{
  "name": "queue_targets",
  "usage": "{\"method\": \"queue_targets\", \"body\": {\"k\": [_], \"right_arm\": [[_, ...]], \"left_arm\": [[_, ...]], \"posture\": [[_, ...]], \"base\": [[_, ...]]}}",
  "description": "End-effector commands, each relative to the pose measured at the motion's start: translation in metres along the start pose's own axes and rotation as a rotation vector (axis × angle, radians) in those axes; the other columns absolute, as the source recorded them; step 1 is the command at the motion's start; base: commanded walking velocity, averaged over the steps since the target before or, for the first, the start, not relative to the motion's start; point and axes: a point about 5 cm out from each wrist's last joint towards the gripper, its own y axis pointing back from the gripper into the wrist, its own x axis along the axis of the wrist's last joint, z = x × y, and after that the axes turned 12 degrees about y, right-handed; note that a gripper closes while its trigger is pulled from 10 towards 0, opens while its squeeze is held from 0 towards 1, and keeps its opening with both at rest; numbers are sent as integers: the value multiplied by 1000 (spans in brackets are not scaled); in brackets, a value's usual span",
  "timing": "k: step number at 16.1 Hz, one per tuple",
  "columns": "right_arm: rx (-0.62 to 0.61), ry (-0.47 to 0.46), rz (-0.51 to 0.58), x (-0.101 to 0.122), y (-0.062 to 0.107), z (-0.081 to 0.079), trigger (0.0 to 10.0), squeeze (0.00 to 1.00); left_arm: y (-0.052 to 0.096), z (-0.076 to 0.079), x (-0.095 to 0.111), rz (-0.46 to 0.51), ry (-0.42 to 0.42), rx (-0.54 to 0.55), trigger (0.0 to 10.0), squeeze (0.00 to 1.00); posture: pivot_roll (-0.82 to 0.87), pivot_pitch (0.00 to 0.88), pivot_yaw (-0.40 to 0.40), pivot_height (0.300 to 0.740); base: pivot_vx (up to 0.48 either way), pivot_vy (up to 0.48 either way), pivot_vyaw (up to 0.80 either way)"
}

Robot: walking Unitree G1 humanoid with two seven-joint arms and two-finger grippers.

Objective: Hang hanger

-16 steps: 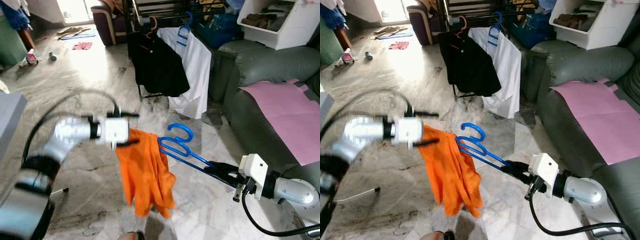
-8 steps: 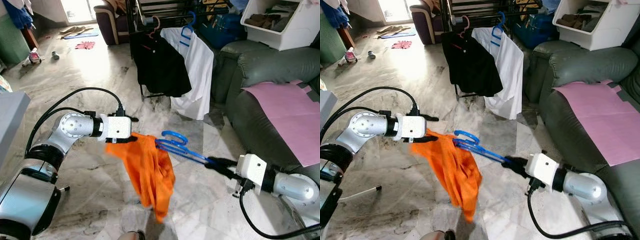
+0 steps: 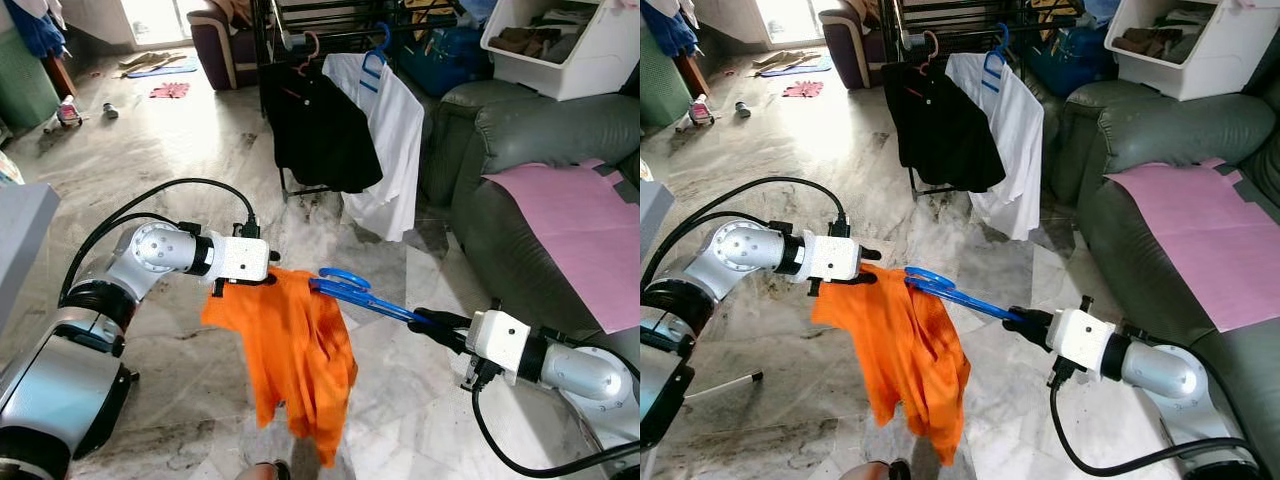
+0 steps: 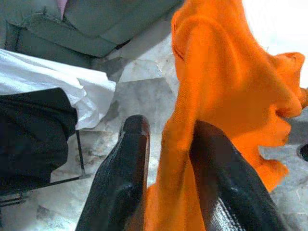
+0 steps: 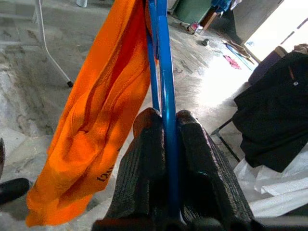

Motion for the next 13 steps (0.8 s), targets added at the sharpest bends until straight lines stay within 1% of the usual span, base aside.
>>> {"method": "queue_targets", "body": {"k": [1, 7, 9, 10, 11, 13], "right_arm": [[-27, 32, 31, 5, -4, 6, 10000, 0], [-62, 31, 34, 4, -7, 10, 10000, 0], [-59, 9, 32, 3, -7, 7, 10000, 0], [-55, -15, 33, 3, -8, 7, 10000, 1000], [-47, -37, 35, 3, -8, 7, 10000, 1000], [-24, -26, -10, -2, -5, 8, 10000, 1000]], "left_arm": [[2, -4, 2, -10, -10, 4, 0, 0], [-1, 4, -6, -42, 9, -32, 0, 0], [-2, 5, -7, -40, 18, -33, 0, 0], [-2, 5, -7, -39, 21, -31, 0, 0], [-2, 5, -7, -39, 23, -30, 0, 0], [-1, 6, -10, -47, 47, -28, 0, 0]], "posture": [[-65, 60, 72, 740], [-64, 58, 64, 740], [-64, 58, 61, 740], [-65, 57, 59, 740], [-66, 57, 59, 740], [-68, 53, 57, 740]], "base": [[0, 0, 0], [0, 0, 0], [0, 0, 0], [0, 0, 0], [0, 0, 0], [0, 0, 0]]}}
